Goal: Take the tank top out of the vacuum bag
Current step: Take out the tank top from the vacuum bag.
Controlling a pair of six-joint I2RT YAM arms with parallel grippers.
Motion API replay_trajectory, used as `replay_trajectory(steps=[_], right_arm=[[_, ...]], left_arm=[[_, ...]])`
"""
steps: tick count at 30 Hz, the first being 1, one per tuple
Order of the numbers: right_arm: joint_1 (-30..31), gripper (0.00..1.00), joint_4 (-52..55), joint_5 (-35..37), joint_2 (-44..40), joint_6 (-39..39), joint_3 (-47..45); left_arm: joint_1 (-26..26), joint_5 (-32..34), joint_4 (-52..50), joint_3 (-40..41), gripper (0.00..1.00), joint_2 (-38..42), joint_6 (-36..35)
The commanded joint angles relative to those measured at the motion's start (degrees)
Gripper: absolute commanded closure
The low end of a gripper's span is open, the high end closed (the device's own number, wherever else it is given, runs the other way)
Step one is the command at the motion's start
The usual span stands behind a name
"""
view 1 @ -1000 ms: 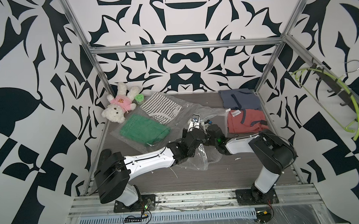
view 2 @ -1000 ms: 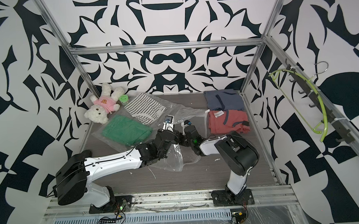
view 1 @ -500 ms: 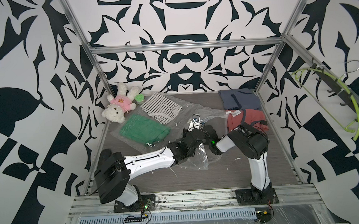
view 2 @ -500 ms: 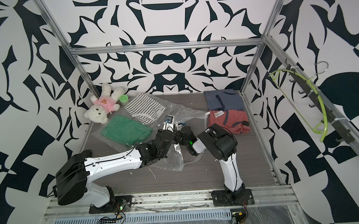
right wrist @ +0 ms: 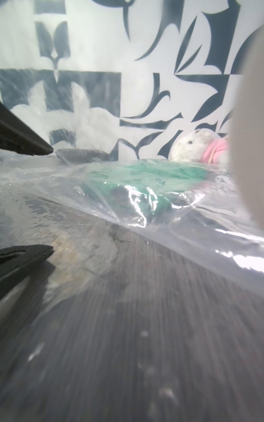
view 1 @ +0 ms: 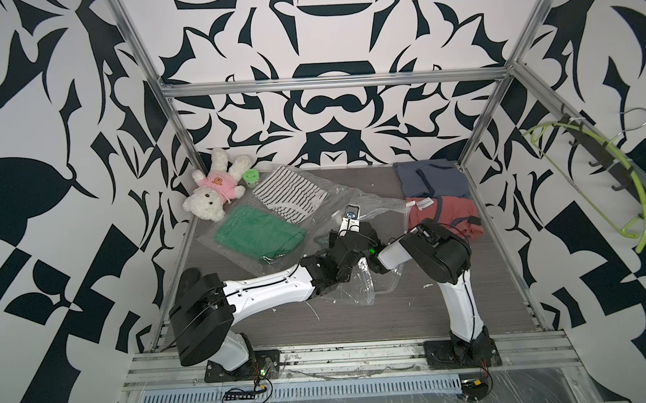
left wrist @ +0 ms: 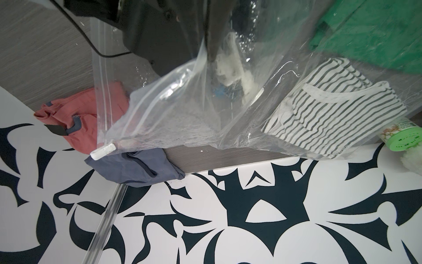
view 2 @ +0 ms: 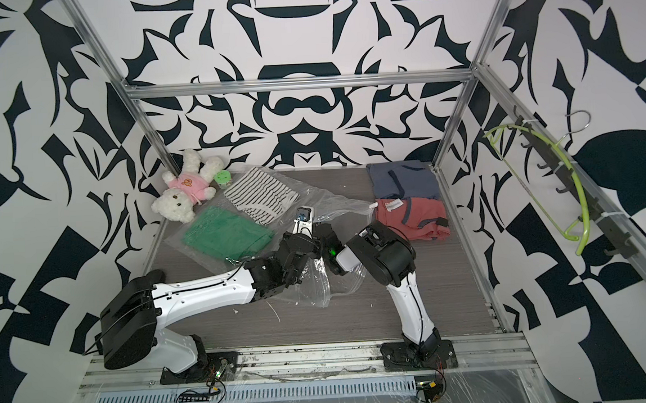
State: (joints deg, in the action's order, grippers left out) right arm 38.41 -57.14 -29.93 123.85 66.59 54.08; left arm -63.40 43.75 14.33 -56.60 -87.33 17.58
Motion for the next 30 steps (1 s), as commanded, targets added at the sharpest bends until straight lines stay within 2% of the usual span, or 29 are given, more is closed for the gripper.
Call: replay_trajectory(steps=[1,4,11,20,30], right_arm=[[0.53,0.35,1.44,-0.35,0.50,-0.21,0.90],[0.23,0.35,5.35,1.39,-1.02,-2.47,1.39],[0.96,0.34,9.67,-0.97,1.27,-3.08,6.90],[1.31,0.34,4.43,-1.15,4.10,0.47,8.42],[2.02,0.34,5.27,-1.09,7.45,3.26,12.03]], left_arm=[[-0.32,-0.33,1.24,0.00,1.00,0.13,0.15],[-0.32,-0.31,1.16,0.08,1.00,0.57,0.33],[-0.37,-2.40,3.38,1.02,1.00,1.20,0.61],[-0.85,-2.49,3.29,0.38,1.00,1.14,0.52],[-1.66,-3.31,3.72,-1.05,1.00,0.32,0.35]])
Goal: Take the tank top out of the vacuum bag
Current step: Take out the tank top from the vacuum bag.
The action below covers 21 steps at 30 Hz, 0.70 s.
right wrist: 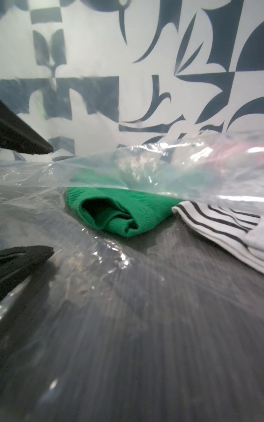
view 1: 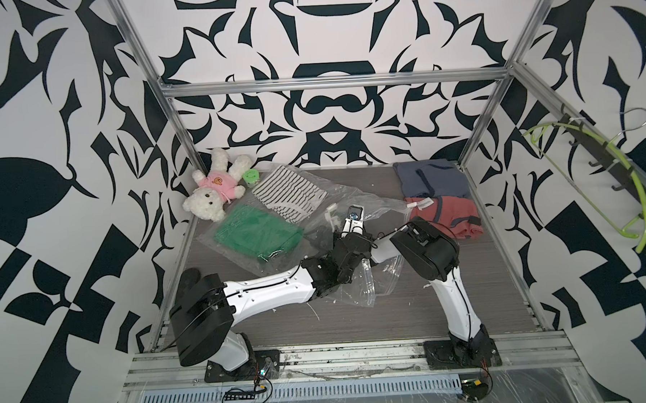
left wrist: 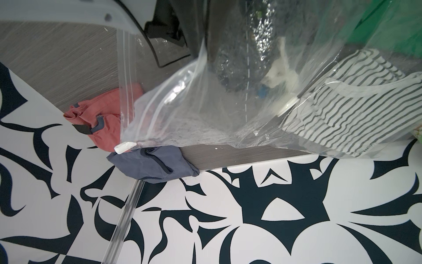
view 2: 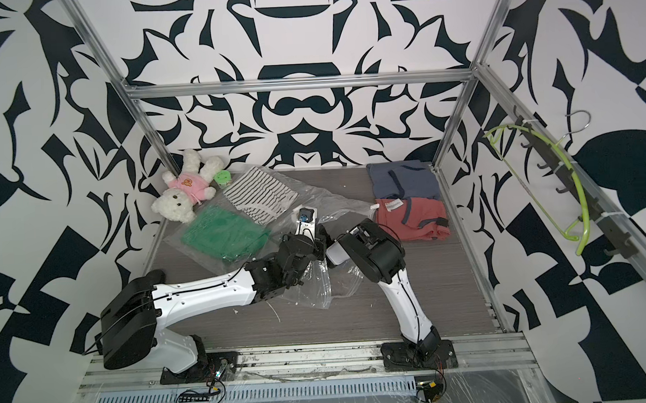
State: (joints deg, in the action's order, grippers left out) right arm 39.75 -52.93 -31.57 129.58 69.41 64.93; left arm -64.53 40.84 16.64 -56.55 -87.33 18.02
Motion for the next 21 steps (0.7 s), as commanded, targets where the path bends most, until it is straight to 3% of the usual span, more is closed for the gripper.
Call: replay_trajectory(steps=[1,14,21], right_arm=[[0.77,0.34,1.03,0.24,2.10,0.63,1.73],[3.00,0.34,7.97,1.92,5.25,0.60,7.76],[5.15,0.34,18.07,4.49,6.05,-2.17,12.50]], left_arm=[[-0.74,-0.48,1.69,-1.13,1.00,0.32,-0.30],[-2.00,-1.07,2.95,-1.61,1.00,0.19,-0.57],[-2.25,-1.18,3.36,-0.92,1.00,0.84,-0.45]])
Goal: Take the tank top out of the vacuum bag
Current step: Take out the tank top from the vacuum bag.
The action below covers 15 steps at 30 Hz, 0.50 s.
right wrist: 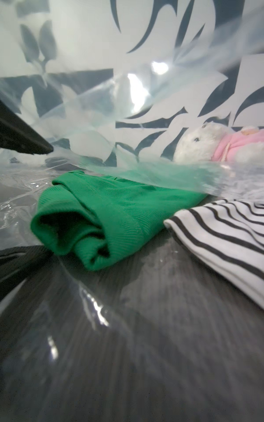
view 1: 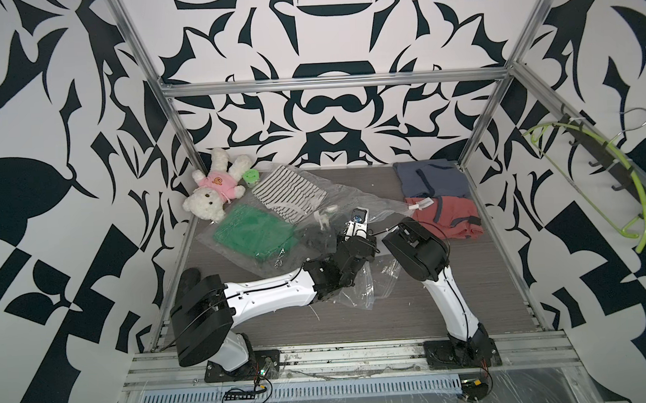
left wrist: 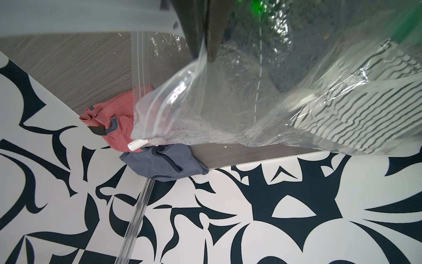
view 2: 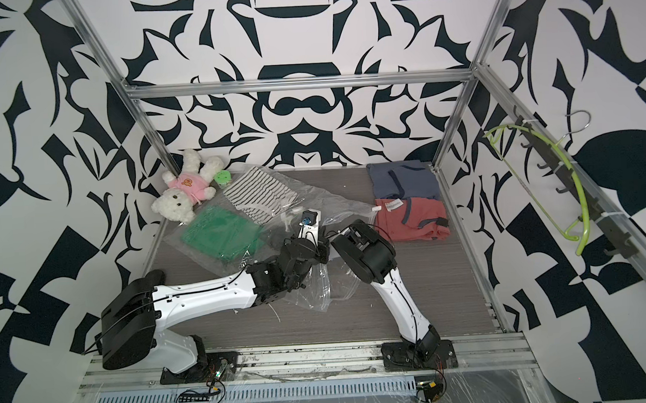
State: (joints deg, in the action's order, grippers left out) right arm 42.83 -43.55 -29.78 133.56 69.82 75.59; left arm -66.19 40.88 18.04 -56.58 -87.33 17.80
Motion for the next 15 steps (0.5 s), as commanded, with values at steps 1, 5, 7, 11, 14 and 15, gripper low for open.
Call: replay_trajectory(steps=[1,5,7,11,14,15], right_arm=[[2.34,0.34,8.82,2.71,2.36,-2.59,2.42],[2.98,0.34,8.85,3.32,4.13,-1.48,4.62],[3.03,0.34,8.23,3.66,4.67,-0.77,5.26],[2.97,0.34,1.99,2.99,5.65,1.63,4.99],[2.96,0.39,-1.85,3.12,5.57,2.25,3.25],[2.95,0.40,-3.84,3.02,5.57,2.60,2.46]], left_arm=[[-0.60,-1.33,1.98,-0.89,1.00,0.84,-0.09],[-0.76,-1.99,2.24,-0.82,1.00,0.83,0.04],[-0.95,-2.07,2.72,-0.65,1.00,0.93,0.04],[-1.12,-2.38,2.85,-0.51,1.00,1.02,0.04],[-1.13,-2.24,3.01,-0.20,1.00,1.44,0.28],[-1.15,-2.31,2.99,-0.04,1.00,1.61,0.35]])
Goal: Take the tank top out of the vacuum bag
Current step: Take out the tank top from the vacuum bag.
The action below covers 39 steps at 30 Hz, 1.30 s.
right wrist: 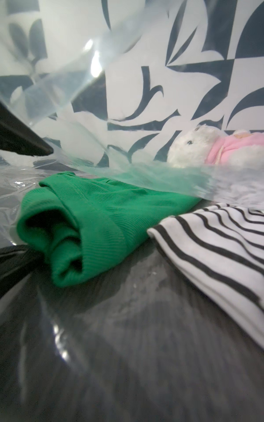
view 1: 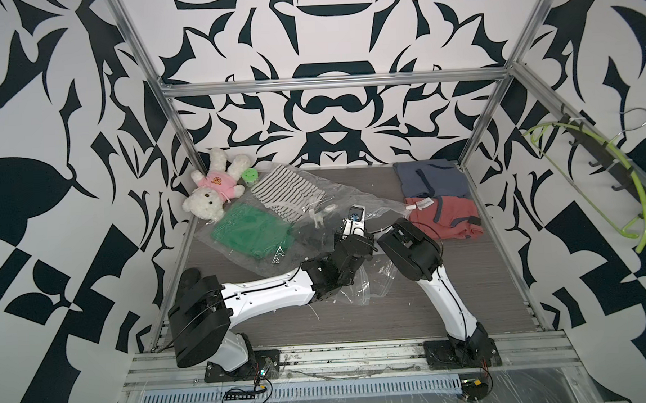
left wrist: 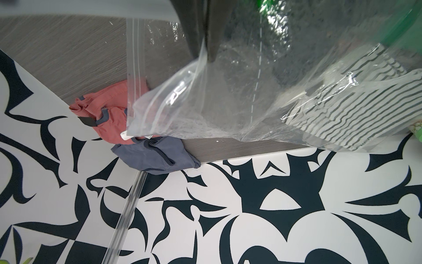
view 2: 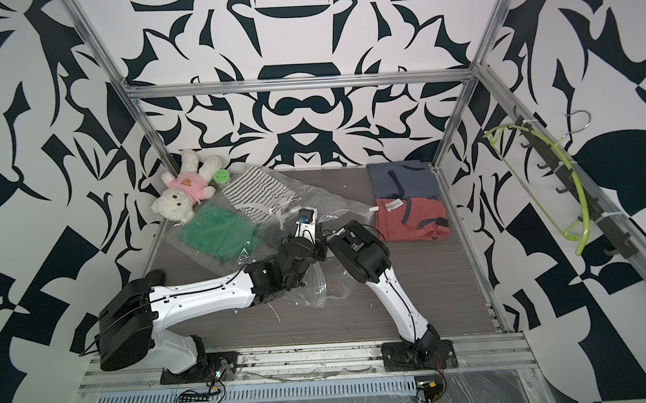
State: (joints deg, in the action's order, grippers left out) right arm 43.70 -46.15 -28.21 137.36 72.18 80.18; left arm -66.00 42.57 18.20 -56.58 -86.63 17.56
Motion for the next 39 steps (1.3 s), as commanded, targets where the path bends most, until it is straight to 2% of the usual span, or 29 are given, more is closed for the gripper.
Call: replay_trajectory(steps=[1,4,5,6,9,12,16,22,25,27,33,39], right_arm=[[2.09,0.40,-3.29,1.80,1.85,0.87,-3.06],[1.98,0.56,-5.44,2.20,2.76,2.73,-3.37],[1.97,0.58,-5.26,1.72,3.00,2.87,-2.72],[1.98,0.58,-5.11,1.78,3.00,3.03,-2.49],[1.91,0.45,0.07,2.88,3.00,1.64,-1.52],[1.99,0.40,3.85,4.12,3.00,0.42,-0.69],[2.08,0.40,3.82,3.46,3.00,0.85,1.53],[2.04,0.47,5.55,4.65,5.03,1.73,3.33],[2.04,0.57,4.71,3.90,5.75,2.52,3.95],[2.09,0.59,4.58,4.69,5.07,2.20,3.11],[2.10,0.47,6.78,2.89,4.96,1.11,5.52],[2.35,0.45,10.11,2.55,6.55,-0.55,8.02]], left_arm=[[-1.41,-4.07,3.09,0.13,1.00,1.02,0.63],[-1.42,-4.44,3.76,0.59,1.00,1.20,0.63],[-1.38,-4.88,4.07,0.59,1.00,1.20,0.63],[-1.50,-5.42,4.41,0.55,1.00,1.12,0.48],[-1.55,-5.68,4.32,-0.04,1.00,0.68,-0.21],[-1.76,-5.93,4.47,-0.46,1.00,0.48,-0.77],[-1.98,-7.23,5.85,-0.46,1.00,0.23,-1.04],[-2.73,-8.34,6.69,-1.14,1.00,-0.20,-1.81],[-2.82,-8.44,7.42,-1.17,1.00,-0.72,-1.66],[-2.91,-8.81,7.87,-1.33,1.00,-1.19,-1.63],[-3.08,-8.52,7.79,-1.72,1.00,-1.54,-1.48],[-3.09,-9.77,9.40,0.47,1.00,0.41,-0.96]])
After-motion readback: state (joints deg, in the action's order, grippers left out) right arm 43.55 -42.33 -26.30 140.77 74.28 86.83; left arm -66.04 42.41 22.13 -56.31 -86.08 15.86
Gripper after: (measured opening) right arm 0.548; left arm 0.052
